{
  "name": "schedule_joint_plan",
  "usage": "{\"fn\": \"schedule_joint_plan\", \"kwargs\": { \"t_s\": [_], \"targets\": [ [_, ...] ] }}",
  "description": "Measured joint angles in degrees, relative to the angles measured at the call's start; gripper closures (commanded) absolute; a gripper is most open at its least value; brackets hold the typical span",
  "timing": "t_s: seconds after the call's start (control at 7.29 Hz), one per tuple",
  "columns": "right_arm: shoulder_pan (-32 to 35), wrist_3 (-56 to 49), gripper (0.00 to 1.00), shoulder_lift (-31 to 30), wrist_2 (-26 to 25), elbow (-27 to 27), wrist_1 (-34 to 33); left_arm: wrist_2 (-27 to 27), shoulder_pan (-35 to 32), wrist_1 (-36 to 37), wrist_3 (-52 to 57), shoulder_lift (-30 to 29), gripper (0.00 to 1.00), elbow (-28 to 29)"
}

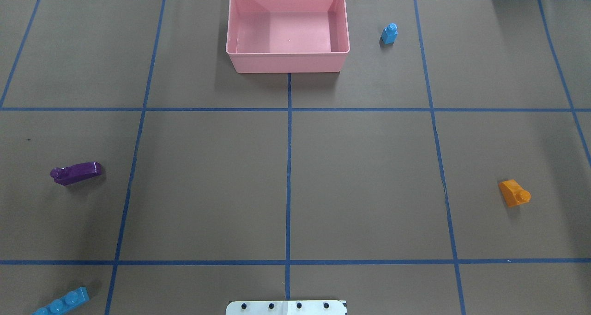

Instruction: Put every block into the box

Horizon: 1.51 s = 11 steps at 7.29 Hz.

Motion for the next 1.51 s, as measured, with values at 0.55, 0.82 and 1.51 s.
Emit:
{"fn": "schedule_joint_plan", "kwargs": {
  "t_s": [0.55,0.82,1.51],
  "targets": [
    [-0.1,0.1,0.0,2.1,0.2,0.7,1.3,-2.1,0.0,-0.6,0.1,-0.1,0.0,-0.2],
    [-0.6,2.4,0.0,6.6,0.3,1.2,3.6,-3.7,0.4,-7.1,-0.3,-0.3,0.0,0.0],
    [-16.6,15.9,0.0,12.1,-0.1,1.4,9.1,-4.1,2.1,-14.9,-1.9,-0.6,0.0,0.7]
  ]
}}
